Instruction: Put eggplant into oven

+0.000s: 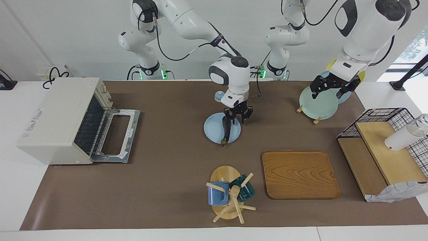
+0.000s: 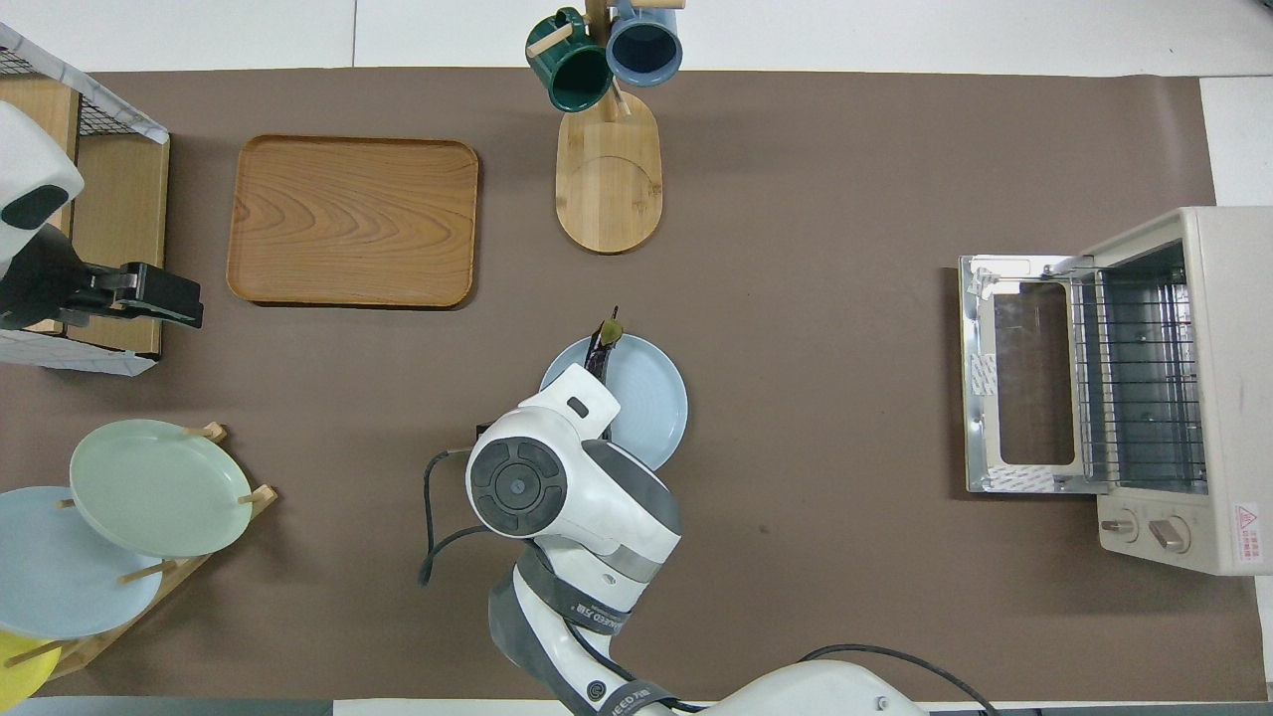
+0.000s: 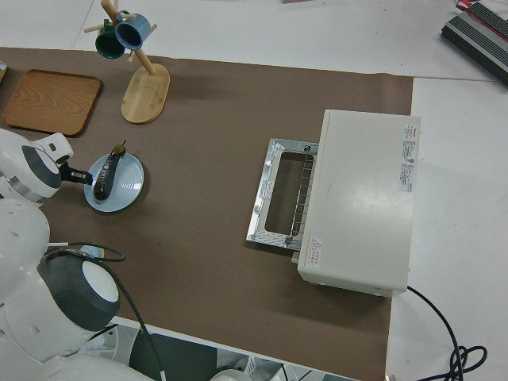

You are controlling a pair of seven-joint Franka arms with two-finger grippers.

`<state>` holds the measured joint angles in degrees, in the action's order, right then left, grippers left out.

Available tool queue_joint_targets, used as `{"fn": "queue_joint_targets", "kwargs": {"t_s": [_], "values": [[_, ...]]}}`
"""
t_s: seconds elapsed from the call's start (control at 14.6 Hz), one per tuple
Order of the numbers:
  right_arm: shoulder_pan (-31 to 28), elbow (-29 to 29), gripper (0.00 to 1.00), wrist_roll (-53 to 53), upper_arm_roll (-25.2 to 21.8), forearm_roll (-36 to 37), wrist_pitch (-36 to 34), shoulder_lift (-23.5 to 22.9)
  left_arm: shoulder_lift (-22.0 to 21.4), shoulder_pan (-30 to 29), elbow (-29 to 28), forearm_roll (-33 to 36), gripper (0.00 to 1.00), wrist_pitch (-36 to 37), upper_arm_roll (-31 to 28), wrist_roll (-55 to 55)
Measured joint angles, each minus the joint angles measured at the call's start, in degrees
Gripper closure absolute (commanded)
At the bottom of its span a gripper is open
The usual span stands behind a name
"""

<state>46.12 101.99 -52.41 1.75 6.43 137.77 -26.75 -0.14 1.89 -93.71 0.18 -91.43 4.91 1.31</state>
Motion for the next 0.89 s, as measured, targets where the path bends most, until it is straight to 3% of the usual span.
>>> {"fn": "queue_joint_targets", "kwargs": {"t_s": [0.55,0.62,0.82,0.89], "values": [[0.02,2.15,0.61,0.0,0.25,0.0,2.89,0.2,0.24,0.01,-0.6,-2.24,0.0,-0.02,0.3,0.15],[0.06,2.42,0.64,0.0,0.45,0.0,3.02,0.2,0.24,0.01,-0.6,-2.24,0.0,-0.02,0.3,0.15],[1.03,2.04,1.0,0.0,0.7,0.02,1.59,0.28,0.24,0.0,-0.6,-2.24,0.0,0.0,0.25,0.18],[1.19,1.67,1.0,0.0,0.7,0.06,0.68,0.41,0.24,0.0,-0.6,-2.23,0.0,0.0,0.24,0.18]]}}
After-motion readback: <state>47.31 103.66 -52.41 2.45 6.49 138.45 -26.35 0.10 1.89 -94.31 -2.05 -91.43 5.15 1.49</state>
